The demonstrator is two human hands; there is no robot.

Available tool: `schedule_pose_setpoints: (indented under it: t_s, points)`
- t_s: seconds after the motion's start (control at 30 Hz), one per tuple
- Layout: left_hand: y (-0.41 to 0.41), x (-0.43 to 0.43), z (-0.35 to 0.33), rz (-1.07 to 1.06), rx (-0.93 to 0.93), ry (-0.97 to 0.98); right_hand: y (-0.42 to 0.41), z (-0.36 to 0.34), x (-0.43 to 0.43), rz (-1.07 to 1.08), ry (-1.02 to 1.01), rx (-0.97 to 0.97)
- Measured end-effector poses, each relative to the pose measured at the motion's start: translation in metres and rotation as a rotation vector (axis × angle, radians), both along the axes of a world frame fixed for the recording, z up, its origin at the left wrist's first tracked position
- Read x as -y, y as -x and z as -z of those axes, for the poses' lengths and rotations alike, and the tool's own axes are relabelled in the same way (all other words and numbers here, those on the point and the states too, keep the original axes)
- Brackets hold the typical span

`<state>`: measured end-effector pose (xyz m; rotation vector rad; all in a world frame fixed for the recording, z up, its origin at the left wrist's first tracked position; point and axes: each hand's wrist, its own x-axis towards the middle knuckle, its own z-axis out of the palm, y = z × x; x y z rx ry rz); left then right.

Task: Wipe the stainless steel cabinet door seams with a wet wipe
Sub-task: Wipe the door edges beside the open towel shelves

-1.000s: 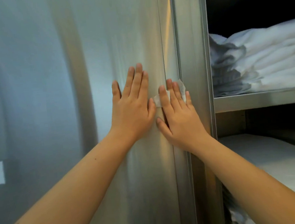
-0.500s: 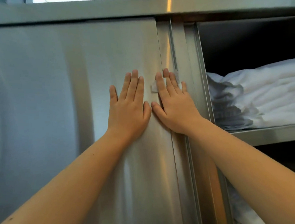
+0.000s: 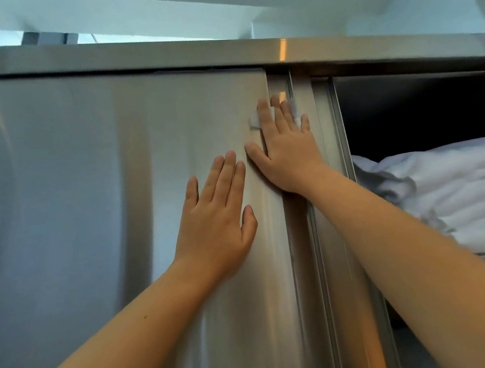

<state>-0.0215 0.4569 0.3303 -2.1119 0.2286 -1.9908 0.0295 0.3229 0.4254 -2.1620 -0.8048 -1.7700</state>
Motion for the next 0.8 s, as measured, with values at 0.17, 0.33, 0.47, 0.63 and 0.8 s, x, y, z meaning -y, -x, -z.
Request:
schedule_pose_setpoints:
  t_s: [0.17, 0.33, 0.47, 0.63, 0.8]
  points:
    - [0.0, 0.0, -0.001, -0.024, 0.04, -0.014, 0.003, -0.036, 0.001, 0.023, 0.015, -0.001]
    - [0.0, 0.001, -0.001, -0.029, 0.043, -0.017, -0.002, -0.021, 0.0, 0.009, -0.007, 0.031]
    - [0.001, 0.001, -0.001, -0.052, 0.04, -0.021, -0.003, -0.018, 0.001, 0.01, 0.006, 0.02]
    - [0.001, 0.001, 0.0, -0.051, 0.039, -0.019, 0.004, -0.045, 0.0, 0.019, -0.004, 0.003]
    - [0.002, 0.002, 0.0, -0.075, 0.031, -0.017, 0.005, -0.04, 0.0, 0.017, 0.006, 0.001]
